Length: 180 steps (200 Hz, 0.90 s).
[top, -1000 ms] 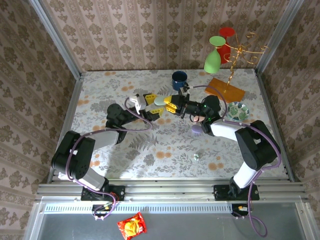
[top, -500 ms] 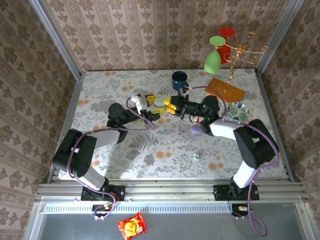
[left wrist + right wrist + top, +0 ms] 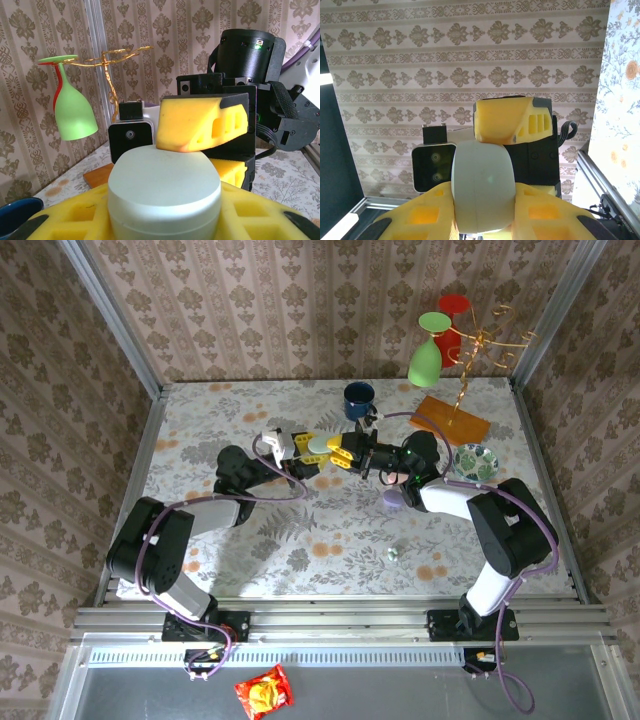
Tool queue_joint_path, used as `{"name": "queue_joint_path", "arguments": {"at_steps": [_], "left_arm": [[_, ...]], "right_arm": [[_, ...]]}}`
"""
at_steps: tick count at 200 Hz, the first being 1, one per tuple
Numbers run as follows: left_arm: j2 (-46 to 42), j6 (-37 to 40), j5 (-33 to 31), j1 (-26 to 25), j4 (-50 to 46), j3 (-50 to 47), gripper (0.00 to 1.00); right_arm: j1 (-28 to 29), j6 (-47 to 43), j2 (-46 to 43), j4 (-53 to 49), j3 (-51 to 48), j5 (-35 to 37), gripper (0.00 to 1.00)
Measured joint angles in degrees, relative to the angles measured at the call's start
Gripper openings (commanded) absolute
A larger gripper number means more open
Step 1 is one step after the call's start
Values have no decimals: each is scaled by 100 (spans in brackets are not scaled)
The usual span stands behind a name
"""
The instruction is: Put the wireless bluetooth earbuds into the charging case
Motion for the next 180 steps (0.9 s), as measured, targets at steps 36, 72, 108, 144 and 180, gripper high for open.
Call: {"name": "queue_joint_path", "arguments": {"at_steps": [36,72,108,144,180], "left_arm": [[0,-2,2,0,2,4,34],[0,-120,133,-39,-13,9,34],[-2,-492,448,2,-15,9,34],[-136,-951,815,11,-20,-42,33],[-356,-1388,1117,0,-13,-103,33]], "right_arm": [[0,2,0,0,2,0,32],[-2,-376,-90,-369,59,9,62],[-92,-2369,-992,-2494,90,142,74],[-109,-5042,-2063,-4741,310,710,75],[271,-7608,-2771,-6140,409,1375,77]]}}
